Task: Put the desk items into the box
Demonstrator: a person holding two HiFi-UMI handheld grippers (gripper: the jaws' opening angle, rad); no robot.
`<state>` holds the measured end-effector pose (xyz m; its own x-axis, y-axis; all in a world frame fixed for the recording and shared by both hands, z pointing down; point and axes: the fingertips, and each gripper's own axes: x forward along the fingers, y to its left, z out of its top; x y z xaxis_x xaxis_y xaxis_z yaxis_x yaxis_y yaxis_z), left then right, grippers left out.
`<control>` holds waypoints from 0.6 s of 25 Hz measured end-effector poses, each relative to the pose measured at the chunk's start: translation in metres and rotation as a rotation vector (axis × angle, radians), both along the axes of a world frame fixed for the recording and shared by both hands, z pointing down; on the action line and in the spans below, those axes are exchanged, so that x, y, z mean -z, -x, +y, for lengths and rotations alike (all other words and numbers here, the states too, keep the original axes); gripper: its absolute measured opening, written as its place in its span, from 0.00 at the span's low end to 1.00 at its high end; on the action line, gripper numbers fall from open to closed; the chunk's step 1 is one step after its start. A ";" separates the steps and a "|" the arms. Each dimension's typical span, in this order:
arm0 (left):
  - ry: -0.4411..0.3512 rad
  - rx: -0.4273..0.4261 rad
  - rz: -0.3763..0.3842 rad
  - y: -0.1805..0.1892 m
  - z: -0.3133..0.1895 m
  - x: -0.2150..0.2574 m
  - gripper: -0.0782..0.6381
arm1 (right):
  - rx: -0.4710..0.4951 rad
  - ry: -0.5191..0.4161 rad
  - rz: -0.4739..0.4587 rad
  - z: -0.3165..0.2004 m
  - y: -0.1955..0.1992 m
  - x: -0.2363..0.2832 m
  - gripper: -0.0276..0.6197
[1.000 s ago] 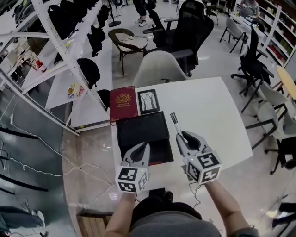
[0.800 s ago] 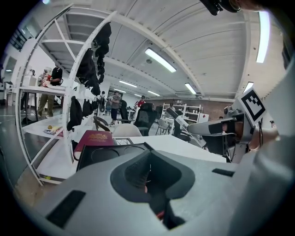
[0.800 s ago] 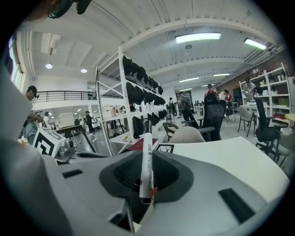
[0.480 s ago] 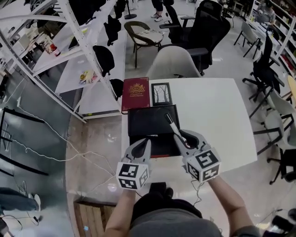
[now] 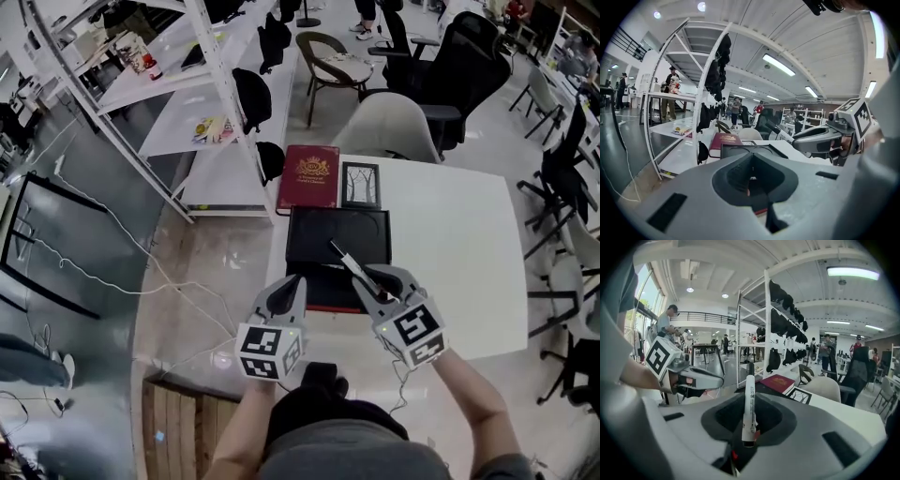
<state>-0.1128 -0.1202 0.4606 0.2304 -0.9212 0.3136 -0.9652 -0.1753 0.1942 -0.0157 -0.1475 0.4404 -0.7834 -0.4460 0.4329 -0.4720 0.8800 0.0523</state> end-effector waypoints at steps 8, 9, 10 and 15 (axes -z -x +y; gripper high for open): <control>0.015 0.066 0.011 0.020 0.014 -0.004 0.12 | 0.188 -0.001 0.107 0.014 0.023 -0.026 0.16; 0.020 0.074 0.011 0.022 0.016 -0.005 0.12 | 0.207 -0.001 0.120 0.013 0.025 -0.030 0.16; 0.024 0.083 0.012 0.025 0.018 -0.007 0.12 | 0.227 -0.002 0.134 0.013 0.028 -0.034 0.16; 0.041 0.120 0.017 0.038 0.024 -0.015 0.12 | 0.318 0.000 0.190 0.018 0.039 -0.055 0.16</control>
<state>-0.1503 -0.0962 0.4756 0.1252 -0.9289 0.3486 -0.9752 -0.0507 0.2152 -0.0547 -0.1296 0.4958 -0.7884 -0.1929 0.5841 -0.1563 0.9812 0.1131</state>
